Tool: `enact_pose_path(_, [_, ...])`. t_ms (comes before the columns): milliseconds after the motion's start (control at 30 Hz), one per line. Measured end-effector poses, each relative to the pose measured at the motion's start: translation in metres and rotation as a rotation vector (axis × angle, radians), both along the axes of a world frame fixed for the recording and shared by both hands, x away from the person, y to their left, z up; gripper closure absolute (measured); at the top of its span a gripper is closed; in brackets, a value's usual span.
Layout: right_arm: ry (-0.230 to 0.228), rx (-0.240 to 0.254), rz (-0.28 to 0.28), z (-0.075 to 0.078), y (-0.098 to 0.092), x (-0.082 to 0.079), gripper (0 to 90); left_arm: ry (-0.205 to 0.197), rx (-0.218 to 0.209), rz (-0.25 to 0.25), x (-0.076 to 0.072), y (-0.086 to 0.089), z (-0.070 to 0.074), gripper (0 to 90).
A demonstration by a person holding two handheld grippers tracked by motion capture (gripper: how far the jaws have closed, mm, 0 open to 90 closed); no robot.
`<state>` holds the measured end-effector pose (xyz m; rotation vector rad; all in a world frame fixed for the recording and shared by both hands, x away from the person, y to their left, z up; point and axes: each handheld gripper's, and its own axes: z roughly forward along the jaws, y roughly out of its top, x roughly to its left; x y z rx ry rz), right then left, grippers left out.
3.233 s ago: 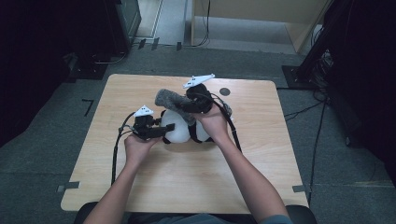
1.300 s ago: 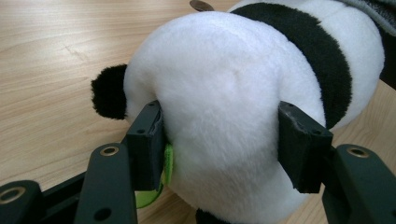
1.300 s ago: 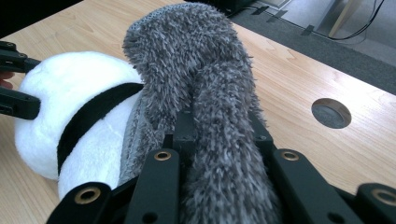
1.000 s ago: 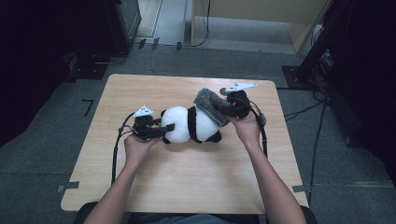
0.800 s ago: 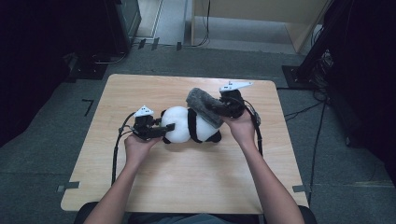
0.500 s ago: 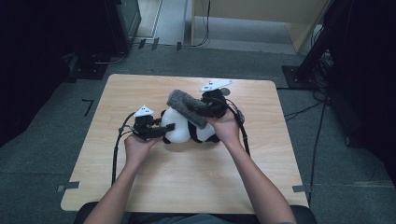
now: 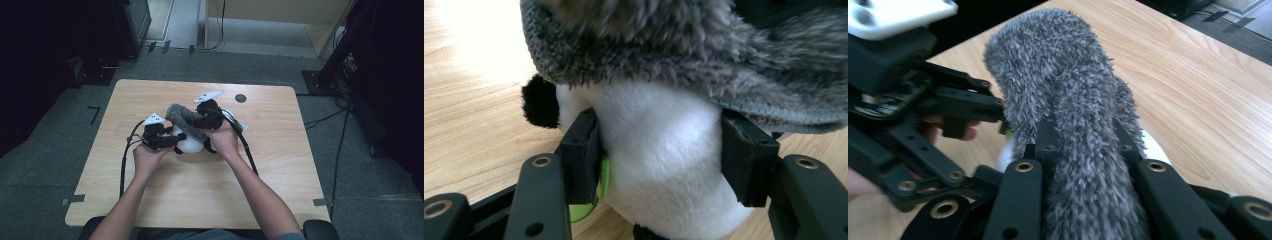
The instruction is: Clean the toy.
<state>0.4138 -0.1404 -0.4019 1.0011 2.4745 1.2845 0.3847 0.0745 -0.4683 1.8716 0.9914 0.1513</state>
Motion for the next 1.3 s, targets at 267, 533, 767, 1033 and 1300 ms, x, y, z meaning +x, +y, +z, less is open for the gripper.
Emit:
enact_pose_path(267, [-0.005,-0.017,-0.036,-0.004,-0.016,0.003,74.0,-0.002,0.003,-0.001,0.000,0.000,0.000,41.1])
enact_pose_path(533, [-0.023,-0.059,-0.076,0.000,-0.039,0.002,74.0,-0.002,0.003,-0.003,0.000,0.000,0.000,41.1])
enact_pose_path(767, [-0.040,-0.053,-0.127,0.008,-0.070,0.000,73.9,-0.002,-0.003,-0.002,0.000,0.000,0.000,41.1])
enact_pose_path(1033, [-0.050,-0.055,-0.197,0.013,-0.107,-0.002,73.9,0.001,-0.005,-0.003,0.001,0.001,-0.001,41.1])
enact_pose_path(1300, [-0.039,-0.051,-0.246,0.007,-0.129,-0.002,73.9,0.003,-0.007,-0.004,0.001,0.001,-0.001,41.1])
